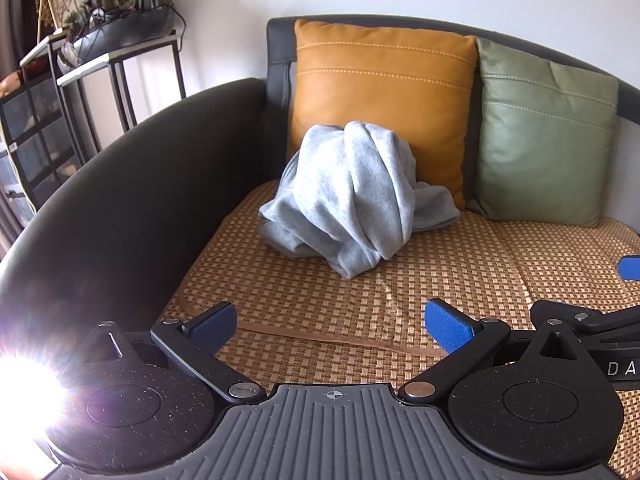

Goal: Fold clothes

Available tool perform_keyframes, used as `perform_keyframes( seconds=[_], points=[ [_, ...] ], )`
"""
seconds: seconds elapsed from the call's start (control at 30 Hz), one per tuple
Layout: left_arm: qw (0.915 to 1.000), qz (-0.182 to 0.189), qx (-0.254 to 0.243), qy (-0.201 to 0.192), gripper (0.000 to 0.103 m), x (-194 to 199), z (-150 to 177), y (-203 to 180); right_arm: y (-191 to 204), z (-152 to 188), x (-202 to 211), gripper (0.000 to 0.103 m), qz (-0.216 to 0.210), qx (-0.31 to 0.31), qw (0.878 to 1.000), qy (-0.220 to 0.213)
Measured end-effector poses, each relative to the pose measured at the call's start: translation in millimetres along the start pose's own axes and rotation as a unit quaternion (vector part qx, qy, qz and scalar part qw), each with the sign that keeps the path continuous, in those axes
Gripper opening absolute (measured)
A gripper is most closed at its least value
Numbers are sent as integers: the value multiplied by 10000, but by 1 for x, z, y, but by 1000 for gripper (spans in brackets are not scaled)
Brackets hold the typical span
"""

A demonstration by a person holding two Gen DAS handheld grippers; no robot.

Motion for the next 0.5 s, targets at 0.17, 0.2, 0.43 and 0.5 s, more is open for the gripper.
perform_keyframes(
  seconds=[0.17, 0.2, 0.43, 0.5],
  points=[
    [10000, 11, -9, -7, 103, 0, 0, 0, 0, 1, 0, 103, 0, -14, 10000, 0],
    [10000, 16, -10, -4, 103, 0, 0, 0, 0, 1, 0, 103, 3, -12, 10000, -2],
    [10000, 7, -9, -19, 103, 0, 0, -1, -1, 1, 1, 103, 2, -15, 10000, -12],
    [10000, 7, -6, -27, 103, 0, 0, 0, -1, 1, 1, 103, 2, -16, 10000, -18]
  ],
)
Point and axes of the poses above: each gripper's, at about its wrist camera, not at the fingertips, and x roughly against the way its jaws point, y to its left, z to its underside, the point moved 9 cm from there along -x, roughly the way its jaws point, and after that the axes turned 9 degrees about -y, right-handed, at the moved point
